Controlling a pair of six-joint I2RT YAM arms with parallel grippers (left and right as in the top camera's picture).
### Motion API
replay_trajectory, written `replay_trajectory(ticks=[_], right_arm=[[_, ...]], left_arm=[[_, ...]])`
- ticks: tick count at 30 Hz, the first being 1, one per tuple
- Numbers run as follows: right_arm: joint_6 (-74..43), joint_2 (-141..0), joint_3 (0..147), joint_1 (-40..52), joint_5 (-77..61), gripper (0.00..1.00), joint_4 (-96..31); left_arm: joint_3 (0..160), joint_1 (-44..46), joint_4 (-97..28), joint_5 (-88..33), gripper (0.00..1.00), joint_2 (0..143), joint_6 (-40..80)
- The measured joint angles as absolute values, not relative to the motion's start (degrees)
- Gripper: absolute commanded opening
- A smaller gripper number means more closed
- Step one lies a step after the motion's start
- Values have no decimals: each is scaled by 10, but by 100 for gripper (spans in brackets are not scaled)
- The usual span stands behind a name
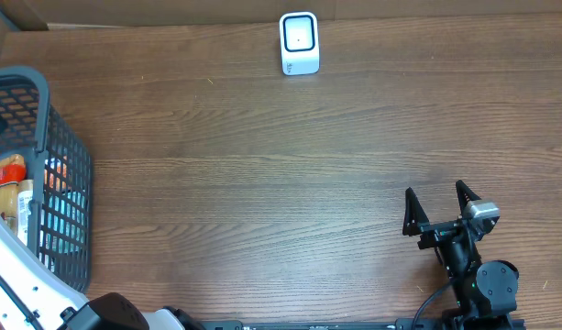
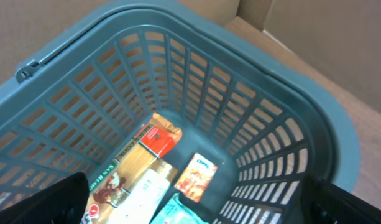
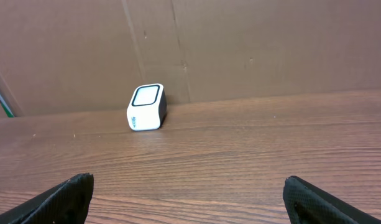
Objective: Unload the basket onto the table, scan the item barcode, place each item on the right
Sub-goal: 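Grasp the white tube with gold cap inside the basket, left gripper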
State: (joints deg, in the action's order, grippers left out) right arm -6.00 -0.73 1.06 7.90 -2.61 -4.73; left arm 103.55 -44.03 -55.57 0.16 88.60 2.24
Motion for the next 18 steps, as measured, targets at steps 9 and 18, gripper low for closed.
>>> replay_trajectory(ticks=[9, 18], right_arm=[[-60, -7, 11, 79, -26, 100, -48], [-60, -7, 11, 79, -26, 100, -47]], left_arm=[[1036, -471, -630, -4, 77, 973, -40], [1029, -474, -665, 21, 70, 1022, -73]])
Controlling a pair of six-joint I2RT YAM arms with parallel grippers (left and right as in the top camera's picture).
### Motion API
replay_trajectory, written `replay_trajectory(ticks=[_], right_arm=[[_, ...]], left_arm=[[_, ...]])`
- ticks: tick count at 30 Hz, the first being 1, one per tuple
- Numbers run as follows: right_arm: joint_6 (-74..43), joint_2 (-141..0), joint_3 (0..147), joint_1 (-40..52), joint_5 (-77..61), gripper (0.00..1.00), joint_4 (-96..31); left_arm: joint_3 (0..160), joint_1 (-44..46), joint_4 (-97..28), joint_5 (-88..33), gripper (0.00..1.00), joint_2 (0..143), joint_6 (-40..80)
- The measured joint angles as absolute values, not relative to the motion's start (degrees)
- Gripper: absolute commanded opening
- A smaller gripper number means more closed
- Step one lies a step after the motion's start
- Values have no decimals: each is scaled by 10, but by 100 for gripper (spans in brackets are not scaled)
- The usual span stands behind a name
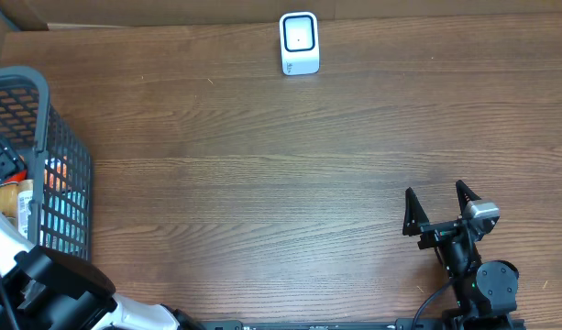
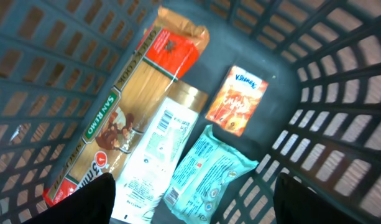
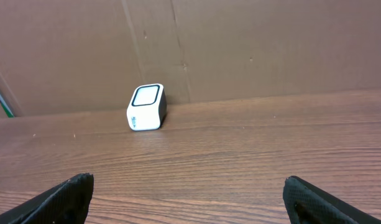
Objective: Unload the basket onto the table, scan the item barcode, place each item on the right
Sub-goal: 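Grasp the white tube with gold cap inside the basket, left gripper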
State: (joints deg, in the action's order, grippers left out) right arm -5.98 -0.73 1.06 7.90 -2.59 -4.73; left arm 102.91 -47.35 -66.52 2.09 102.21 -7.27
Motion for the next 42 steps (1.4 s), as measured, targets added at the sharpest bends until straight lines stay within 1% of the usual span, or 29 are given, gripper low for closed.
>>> replay_trajectory(ticks=[6, 11, 14, 15, 17, 20, 26, 33, 42], right_arm=[[-60, -7, 11, 79, -26, 100, -48], [-60, -7, 11, 79, -26, 100, -48], [-60, -7, 11, 79, -26, 100, -48], [-60, -7, 11, 79, -26, 100, -48], [-60, -7, 11, 79, -26, 100, -48], [-60, -7, 11, 79, -26, 100, -48], [-60, -7, 11, 79, -26, 100, -48], [-60, -7, 11, 79, -26, 100, -47], [-60, -7, 11, 79, -26, 100, -47]], left_arm=[[966, -474, -634, 36, 71, 1026, -77], [888, -474, -577, 59, 72, 1030, -79], [850, -475, -537, 69, 82, 1033, -82], [838, -476, -517, 72, 84, 1033, -88], [817, -477, -474, 72, 82, 1033, -105], [790, -478, -429, 71, 76, 1033, -141], [739, -481, -363, 69, 70, 1033, -198], [701, -506, -308, 67, 73, 1033, -215], [701, -522, -288, 33, 68, 1045, -246]])
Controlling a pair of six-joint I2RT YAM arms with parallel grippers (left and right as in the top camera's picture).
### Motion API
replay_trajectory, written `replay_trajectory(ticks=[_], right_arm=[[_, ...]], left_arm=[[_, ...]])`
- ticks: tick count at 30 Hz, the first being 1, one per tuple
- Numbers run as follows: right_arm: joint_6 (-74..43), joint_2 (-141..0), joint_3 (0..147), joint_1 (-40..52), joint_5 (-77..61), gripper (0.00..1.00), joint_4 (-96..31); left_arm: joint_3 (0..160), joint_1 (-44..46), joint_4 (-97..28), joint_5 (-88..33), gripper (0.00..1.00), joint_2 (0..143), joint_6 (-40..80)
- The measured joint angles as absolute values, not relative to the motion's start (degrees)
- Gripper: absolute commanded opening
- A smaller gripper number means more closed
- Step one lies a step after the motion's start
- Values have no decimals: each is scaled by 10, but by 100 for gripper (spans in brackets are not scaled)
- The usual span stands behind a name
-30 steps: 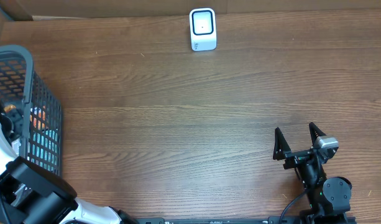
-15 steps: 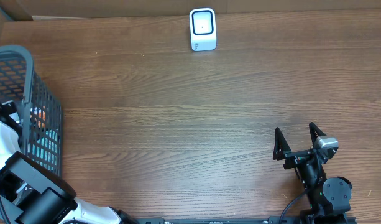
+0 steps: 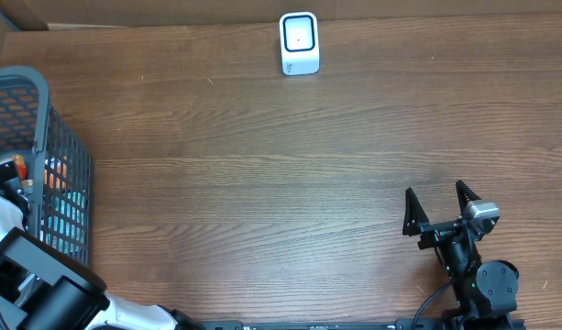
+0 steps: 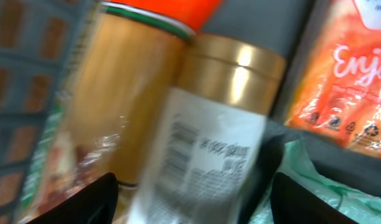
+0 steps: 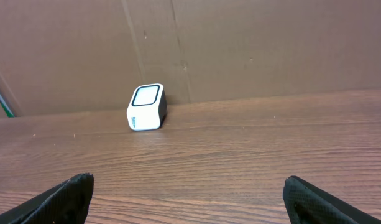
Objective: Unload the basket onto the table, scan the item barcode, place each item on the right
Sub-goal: 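Grasp the white tube with gold cap inside the basket, left gripper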
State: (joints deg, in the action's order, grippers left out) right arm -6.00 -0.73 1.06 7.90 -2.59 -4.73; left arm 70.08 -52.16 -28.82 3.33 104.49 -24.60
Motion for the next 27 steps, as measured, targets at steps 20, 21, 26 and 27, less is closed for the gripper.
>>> replay_trajectory(ticks=[20, 21, 26, 27], right_arm=[[-60, -7, 11, 79, -26, 100, -48], [-60, -7, 11, 79, -26, 100, -48], [-60, -7, 11, 79, -26, 100, -48], [-60, -7, 11, 79, -26, 100, -48]], left_arm=[[757, -517, -362, 11, 4, 1097, -238], [766, -514, -383, 11, 4, 1097, -228], [834, -488, -445, 11, 4, 1085, -177], [850, -482, -452, 11, 4, 1077, -163]])
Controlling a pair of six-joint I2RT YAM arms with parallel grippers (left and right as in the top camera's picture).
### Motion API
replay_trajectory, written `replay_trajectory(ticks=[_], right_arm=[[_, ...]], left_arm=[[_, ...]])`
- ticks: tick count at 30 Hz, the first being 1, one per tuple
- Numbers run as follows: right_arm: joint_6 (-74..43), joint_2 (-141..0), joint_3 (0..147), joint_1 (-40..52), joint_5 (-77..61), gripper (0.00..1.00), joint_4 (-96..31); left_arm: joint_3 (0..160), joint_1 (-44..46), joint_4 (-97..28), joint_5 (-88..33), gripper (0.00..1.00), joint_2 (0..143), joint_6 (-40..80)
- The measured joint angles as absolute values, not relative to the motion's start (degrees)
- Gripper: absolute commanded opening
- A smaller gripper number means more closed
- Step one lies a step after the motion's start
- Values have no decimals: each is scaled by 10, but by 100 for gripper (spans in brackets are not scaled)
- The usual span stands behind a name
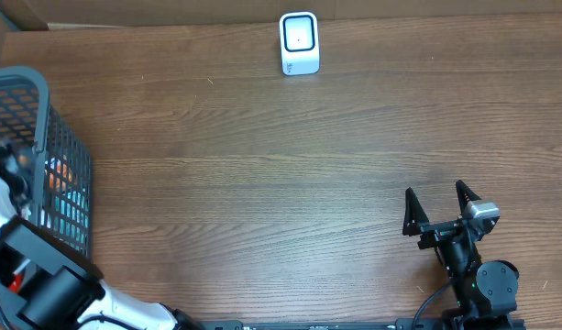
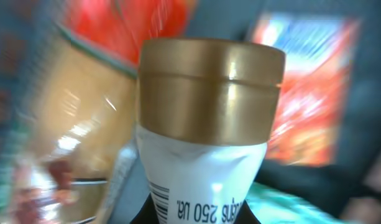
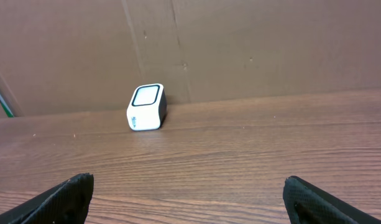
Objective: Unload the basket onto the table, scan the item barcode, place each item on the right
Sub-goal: 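Grasp the white tube with gold cap inside the basket, left gripper, then lift the tube out and set it upright-lying on the table center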
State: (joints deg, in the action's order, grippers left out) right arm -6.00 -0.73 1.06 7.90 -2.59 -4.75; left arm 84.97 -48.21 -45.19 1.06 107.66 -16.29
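Observation:
A white bottle with a gold cap point(image 2: 210, 106) and a barcode on its label fills the left wrist view. My left gripper point(image 2: 201, 219) is shut on its body, a dark finger on each side at the bottom edge. The bottle is inside the grey basket point(image 1: 71, 188) at the table's left edge, where my left arm reaches in. The white scanner point(image 1: 299, 42) stands at the far edge, also in the right wrist view as the scanner point(image 3: 145, 107). My right gripper point(image 1: 438, 203) rests open at the near right, nothing between its fingers point(image 3: 69, 196).
Behind the bottle, blurred, lie a pasta pack point(image 2: 72, 130), an orange tissue pack point(image 2: 308, 93) and a teal pack point(image 2: 289, 208) in the basket. A brown cardboard wall point(image 3: 240, 43) backs the wooden table point(image 1: 281, 183).
My left gripper's fingers stood wide apart around the lying bottle; now they are shut on it, with the gold cap pointing up in the view. The right arm has not moved.
My left gripper was open above the basket rim. Then it was inside, over the pasta, bottle and packs. Then it was close over the bottle with fingers either side. Now it grips the bottle. The right gripper stayed open at the near right throughout.

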Motion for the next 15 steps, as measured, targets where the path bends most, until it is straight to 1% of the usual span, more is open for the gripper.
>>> replay_trajectory(ticks=[3, 10, 15], right_arm=[[-60, -7, 11, 79, -26, 100, -48], [-60, -7, 11, 79, -26, 100, -48], [-60, -7, 11, 79, -26, 100, -47]], left_arm=[[902, -464, -466, 9, 4, 1033, -131], [1009, -416, -458, 8, 4, 872, -71], [1031, -343, -445, 5, 4, 760, -34]])
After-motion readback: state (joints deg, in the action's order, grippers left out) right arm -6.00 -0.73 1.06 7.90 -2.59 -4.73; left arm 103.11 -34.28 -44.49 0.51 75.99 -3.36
